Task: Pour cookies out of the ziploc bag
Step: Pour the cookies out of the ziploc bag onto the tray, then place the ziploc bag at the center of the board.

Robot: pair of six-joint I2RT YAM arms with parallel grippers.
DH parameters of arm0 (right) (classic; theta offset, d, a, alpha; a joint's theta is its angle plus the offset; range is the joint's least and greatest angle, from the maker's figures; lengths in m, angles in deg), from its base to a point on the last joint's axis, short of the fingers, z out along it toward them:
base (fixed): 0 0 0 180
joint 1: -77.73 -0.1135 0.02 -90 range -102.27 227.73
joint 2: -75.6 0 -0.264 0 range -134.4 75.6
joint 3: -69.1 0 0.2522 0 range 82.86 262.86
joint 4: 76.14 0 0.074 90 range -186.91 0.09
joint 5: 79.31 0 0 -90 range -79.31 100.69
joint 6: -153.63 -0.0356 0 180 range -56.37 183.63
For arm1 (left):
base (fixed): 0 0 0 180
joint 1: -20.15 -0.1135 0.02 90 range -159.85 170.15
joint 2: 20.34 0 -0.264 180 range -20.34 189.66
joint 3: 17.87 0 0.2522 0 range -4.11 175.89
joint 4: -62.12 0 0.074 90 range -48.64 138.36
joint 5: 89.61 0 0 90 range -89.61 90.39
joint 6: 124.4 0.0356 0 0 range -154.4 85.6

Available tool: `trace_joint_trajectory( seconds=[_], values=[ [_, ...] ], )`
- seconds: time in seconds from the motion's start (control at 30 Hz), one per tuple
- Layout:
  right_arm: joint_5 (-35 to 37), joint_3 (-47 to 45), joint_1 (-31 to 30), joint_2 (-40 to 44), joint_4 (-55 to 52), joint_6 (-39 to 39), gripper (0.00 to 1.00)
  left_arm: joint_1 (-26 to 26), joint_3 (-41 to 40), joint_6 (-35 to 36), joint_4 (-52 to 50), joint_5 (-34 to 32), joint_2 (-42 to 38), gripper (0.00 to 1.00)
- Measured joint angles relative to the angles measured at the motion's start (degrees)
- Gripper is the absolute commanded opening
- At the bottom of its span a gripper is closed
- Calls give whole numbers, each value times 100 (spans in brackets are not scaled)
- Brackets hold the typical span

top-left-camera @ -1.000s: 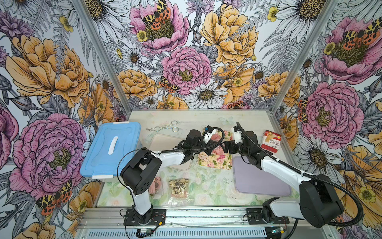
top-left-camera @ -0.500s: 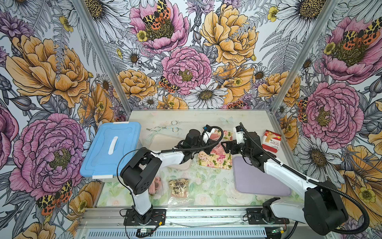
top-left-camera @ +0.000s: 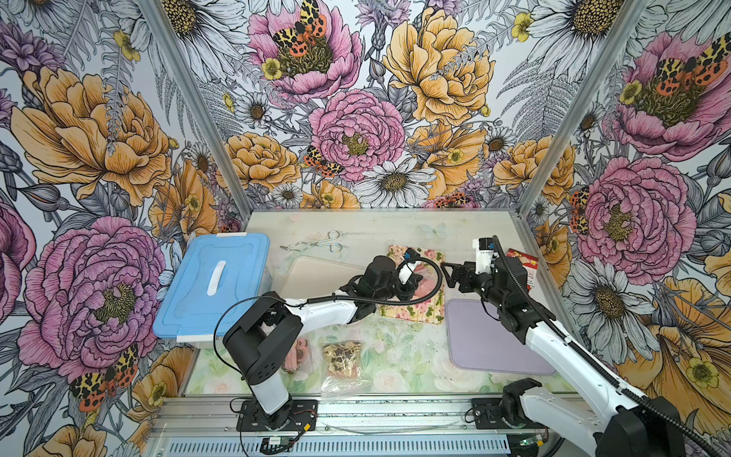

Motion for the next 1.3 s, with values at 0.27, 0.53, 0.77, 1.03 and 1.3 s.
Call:
trace_joint_trajectory(
  seconds=[0.27, 0.53, 0.77, 1.03, 1.3],
  values=[
    [-205, -267, 1058, 1143, -219, -483, 93, 450, 1298, 564, 243, -837, 1790, 0],
    [-658, -404, 1836, 1580, -245, -925, 93, 529, 3088, 562, 417, -1058, 3283, 0],
    [-841, -446, 1939, 1751, -295, -1067, 93, 638, 5001, 518, -144, -1078, 4297, 8],
    [-903, -450, 2074, 1908, -308, -1104, 93, 612, 7239, -415, -2048, -881, 5246, 12],
    [-920, -457, 2100, 2015, -308, -1154, 93, 446, 7193, -870, -2538, -485, 5270, 22]
  ],
)
